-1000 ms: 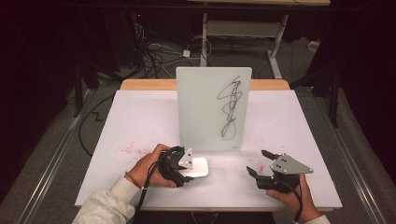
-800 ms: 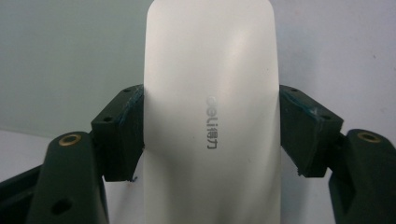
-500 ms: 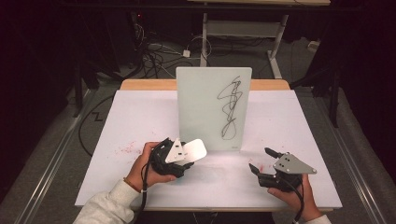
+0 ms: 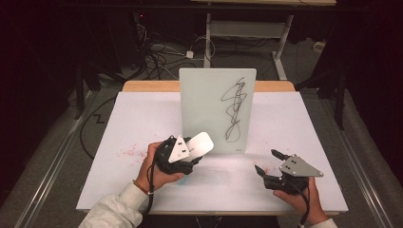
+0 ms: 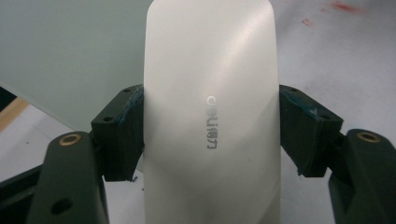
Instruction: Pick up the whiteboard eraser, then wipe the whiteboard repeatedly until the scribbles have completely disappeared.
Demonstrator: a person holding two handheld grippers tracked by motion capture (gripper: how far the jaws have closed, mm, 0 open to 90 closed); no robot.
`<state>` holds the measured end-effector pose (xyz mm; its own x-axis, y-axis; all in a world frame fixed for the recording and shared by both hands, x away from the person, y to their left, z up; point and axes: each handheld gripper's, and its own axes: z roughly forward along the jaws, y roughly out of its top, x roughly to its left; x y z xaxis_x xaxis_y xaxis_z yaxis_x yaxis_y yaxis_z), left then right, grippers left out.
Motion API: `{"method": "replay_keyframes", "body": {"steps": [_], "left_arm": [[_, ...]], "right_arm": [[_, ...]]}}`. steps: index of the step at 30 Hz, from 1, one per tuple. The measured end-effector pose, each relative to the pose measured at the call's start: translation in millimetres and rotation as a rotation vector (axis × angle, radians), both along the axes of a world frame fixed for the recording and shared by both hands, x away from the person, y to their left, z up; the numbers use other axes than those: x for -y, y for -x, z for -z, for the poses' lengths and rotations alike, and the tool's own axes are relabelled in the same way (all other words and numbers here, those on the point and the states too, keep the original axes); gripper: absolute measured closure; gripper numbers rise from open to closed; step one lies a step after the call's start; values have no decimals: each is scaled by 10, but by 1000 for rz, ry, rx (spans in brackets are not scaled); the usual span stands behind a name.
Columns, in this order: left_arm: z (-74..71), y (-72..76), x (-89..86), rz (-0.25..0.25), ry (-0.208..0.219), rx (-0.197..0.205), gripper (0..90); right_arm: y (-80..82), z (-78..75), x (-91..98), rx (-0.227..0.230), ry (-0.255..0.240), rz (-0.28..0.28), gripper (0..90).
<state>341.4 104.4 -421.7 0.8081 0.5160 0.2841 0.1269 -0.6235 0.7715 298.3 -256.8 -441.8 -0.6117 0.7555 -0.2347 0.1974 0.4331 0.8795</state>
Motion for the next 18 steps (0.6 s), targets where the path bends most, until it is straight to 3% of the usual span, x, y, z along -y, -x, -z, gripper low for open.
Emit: {"method": "replay_keyframes", "body": {"steps": [3,7,8,15,18], "left_arm": [[-5,-17,92,-52,25,32,293],[-15,-24,166,-82,35,63,293],[-24,-22,212,-99,38,91,293],[-47,-85,343,-132,55,133,293],[-88,-132,516,-139,41,178,293]], "right_arm": [[-6,1,9,3,-1,3,249],[-9,-4,16,4,-4,8,249],[-8,-4,15,2,-4,9,249],[-21,-2,1,4,1,7,248],[-11,1,0,5,-2,8,248]]}}
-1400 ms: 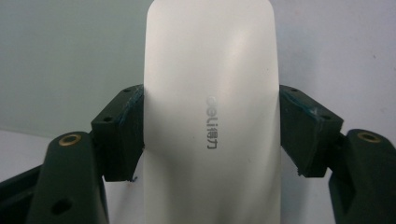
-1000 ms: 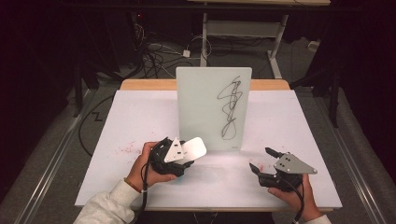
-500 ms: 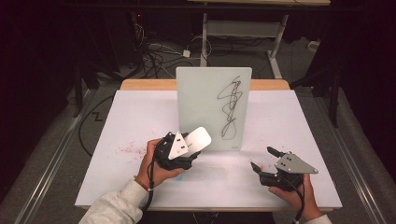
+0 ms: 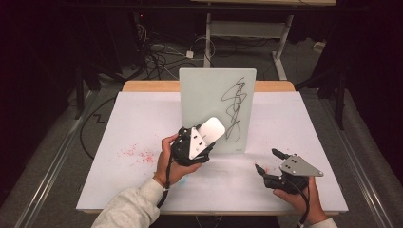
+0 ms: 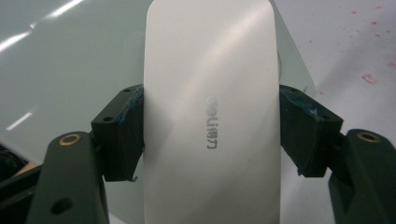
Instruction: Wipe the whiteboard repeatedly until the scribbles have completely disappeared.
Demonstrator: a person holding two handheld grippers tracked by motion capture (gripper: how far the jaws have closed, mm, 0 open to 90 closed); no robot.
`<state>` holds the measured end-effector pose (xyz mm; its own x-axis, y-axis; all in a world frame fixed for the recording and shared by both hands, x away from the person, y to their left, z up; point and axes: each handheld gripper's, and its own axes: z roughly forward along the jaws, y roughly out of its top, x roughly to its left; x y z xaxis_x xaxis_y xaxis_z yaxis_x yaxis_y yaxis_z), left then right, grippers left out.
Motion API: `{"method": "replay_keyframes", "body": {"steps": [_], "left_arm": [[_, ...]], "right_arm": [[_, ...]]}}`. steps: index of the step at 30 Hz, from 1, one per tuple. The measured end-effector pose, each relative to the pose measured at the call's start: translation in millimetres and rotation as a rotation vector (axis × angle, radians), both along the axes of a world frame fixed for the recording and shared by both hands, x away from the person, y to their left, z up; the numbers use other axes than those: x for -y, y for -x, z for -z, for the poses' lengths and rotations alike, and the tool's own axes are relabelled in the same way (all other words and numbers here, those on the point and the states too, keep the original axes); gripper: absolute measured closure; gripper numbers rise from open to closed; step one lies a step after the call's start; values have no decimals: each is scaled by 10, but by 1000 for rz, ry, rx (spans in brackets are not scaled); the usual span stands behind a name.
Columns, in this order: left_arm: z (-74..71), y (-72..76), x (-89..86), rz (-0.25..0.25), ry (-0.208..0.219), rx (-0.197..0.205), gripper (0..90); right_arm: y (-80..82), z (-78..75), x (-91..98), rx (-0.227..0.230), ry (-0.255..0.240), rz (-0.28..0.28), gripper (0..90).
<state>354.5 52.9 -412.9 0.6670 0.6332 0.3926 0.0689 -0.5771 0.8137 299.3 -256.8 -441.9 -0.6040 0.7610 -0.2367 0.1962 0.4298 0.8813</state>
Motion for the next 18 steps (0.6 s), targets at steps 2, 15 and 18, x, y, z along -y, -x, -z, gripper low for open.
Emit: {"method": "replay_keyframes", "body": {"steps": [2,15,18], "left_arm": [[-16,-16,55,-6,6,19,293],[136,-121,738,-33,-120,148,293],[210,-86,819,-58,-166,206,293]], "right_arm": [[10,18,8,-7,8,3,247],[4,32,32,-5,16,25,247],[0,36,29,-1,30,32,247]]}}
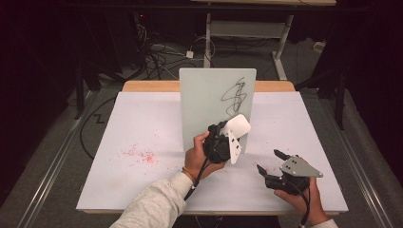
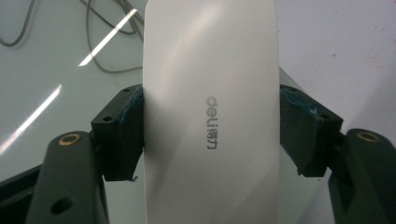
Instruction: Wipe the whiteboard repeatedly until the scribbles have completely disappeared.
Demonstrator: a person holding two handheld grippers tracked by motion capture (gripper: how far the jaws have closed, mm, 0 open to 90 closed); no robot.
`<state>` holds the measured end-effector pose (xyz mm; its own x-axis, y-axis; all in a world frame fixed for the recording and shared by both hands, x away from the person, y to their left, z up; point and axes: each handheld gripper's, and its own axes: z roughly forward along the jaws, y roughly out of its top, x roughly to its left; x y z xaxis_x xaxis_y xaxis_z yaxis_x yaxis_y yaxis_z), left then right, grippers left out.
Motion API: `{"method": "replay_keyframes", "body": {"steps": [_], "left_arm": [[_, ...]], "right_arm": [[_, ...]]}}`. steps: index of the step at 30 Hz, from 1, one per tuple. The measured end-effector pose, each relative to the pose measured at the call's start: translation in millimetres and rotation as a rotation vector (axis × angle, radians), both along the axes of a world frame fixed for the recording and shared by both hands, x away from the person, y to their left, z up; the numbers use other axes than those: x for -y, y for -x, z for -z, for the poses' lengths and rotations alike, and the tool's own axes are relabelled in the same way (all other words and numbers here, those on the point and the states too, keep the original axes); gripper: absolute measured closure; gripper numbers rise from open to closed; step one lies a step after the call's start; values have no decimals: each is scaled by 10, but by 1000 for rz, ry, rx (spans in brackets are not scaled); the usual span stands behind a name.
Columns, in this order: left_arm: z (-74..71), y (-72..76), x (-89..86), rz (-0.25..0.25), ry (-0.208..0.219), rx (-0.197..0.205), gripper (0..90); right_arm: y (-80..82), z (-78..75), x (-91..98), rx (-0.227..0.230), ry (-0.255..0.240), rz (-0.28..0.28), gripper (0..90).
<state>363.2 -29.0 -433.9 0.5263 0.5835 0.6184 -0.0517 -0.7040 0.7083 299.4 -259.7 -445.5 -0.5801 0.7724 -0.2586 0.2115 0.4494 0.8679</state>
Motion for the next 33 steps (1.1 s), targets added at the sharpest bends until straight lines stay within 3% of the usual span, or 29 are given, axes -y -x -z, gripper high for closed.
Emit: {"method": "replay_keyframes", "body": {"steps": [2,3,5,9,12,20,26,27,28,33], "left_arm": [[23,7,5,-2,-2,5,293],[85,29,26,-8,-31,31,293],[164,58,44,-7,-57,42,293],[330,115,62,7,-87,38,293],[413,145,71,32,-104,3,293],[535,197,172,43,-197,31,293],[519,180,156,57,-202,28,293],[512,176,149,56,-211,37,293],[478,164,126,34,-220,82,293],[266,69,-49,16,-163,131,292]], "right_arm": [[0,7,-3,-5,4,2,247],[-1,9,-3,-6,5,1,247],[-3,13,-5,-6,9,0,247],[-5,18,-12,-8,14,-3,247],[-6,26,-21,-15,22,-3,250],[-4,20,-16,-12,21,5,251],[-9,23,-11,-11,28,12,251],[-9,23,-11,-11,28,12,251],[-5,19,-8,-11,25,11,251],[-3,16,-1,-9,24,15,251]]}}
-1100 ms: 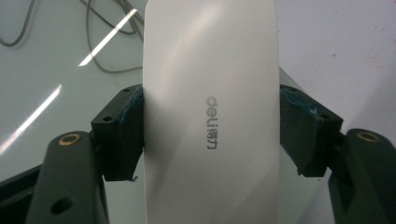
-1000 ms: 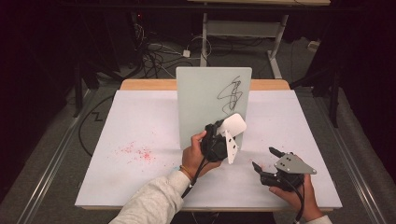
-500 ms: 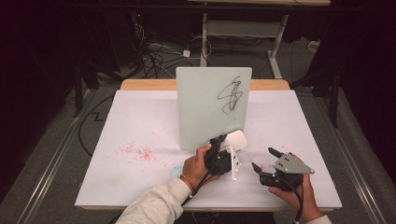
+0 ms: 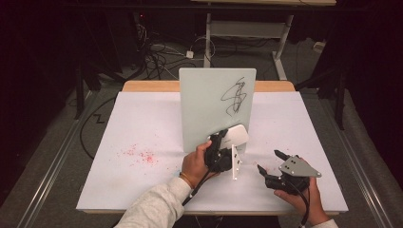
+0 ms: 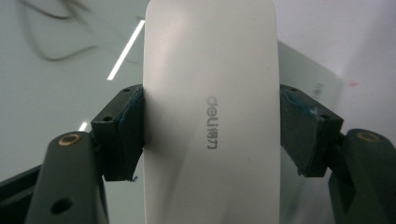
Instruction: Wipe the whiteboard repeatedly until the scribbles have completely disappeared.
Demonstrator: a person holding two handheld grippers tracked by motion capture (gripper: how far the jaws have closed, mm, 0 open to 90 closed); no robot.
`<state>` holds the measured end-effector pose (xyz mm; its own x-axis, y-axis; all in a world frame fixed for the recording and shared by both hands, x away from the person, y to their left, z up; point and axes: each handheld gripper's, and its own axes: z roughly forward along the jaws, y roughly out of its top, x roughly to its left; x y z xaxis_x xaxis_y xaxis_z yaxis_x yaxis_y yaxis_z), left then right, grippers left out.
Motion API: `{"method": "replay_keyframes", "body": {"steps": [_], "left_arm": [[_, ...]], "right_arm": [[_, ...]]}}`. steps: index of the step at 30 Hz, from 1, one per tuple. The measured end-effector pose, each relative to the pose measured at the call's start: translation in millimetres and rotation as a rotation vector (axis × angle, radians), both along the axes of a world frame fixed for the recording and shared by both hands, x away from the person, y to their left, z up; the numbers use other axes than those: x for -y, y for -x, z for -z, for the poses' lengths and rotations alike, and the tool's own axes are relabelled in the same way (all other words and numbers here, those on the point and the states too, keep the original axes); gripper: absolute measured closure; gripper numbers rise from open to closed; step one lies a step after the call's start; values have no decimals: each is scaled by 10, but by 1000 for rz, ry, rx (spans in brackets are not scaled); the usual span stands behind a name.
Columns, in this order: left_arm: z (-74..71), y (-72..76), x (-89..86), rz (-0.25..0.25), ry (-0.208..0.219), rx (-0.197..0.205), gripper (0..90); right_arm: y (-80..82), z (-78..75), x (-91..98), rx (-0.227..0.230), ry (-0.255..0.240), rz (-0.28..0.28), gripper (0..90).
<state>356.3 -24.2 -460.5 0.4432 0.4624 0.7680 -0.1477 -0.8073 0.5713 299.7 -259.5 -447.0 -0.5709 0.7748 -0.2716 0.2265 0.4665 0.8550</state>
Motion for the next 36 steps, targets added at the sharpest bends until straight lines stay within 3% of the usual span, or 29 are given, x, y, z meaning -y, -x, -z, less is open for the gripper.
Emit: {"method": "replay_keyframes", "body": {"steps": [2,4,6,9,13,15,17,20,24,25,29,31,32,36], "left_arm": [[-62,-28,-71,-22,40,20,292],[-89,-34,-120,-24,74,1,292],[-51,-17,-116,-38,60,13,293],[34,16,-122,-36,65,-1,292],[209,88,-43,-20,38,-46,293],[273,112,16,11,71,-122,293],[338,146,132,-21,44,-71,285],[339,132,189,-24,58,-84,266],[373,129,295,-28,-7,-31,273],[374,122,323,-30,-45,-10,281],[352,93,300,-22,-51,-7,288],[329,85,279,-31,-39,-5,288],[283,65,244,-33,-5,-14,289],[161,13,181,-53,44,6,289]], "right_arm": [[0,-2,-2,2,0,-2,251],[1,-6,-1,6,1,-4,251],[-1,-7,0,6,1,-4,251],[3,-1,-11,0,2,-6,251],[3,4,-20,-4,6,-10,251],[1,5,-22,-4,6,-11,251],[-3,4,-21,-5,0,-13,251],[-5,3,-22,-6,-6,-7,252],[2,-6,-15,0,-4,-5,252],[-2,-9,-3,6,-3,-5,252],[3,-11,10,4,-7,-1,252],[3,-13,21,5,-8,0,251],[2,-14,25,6,-9,-2,252],[3,-21,28,8,-12,0,252]]}}
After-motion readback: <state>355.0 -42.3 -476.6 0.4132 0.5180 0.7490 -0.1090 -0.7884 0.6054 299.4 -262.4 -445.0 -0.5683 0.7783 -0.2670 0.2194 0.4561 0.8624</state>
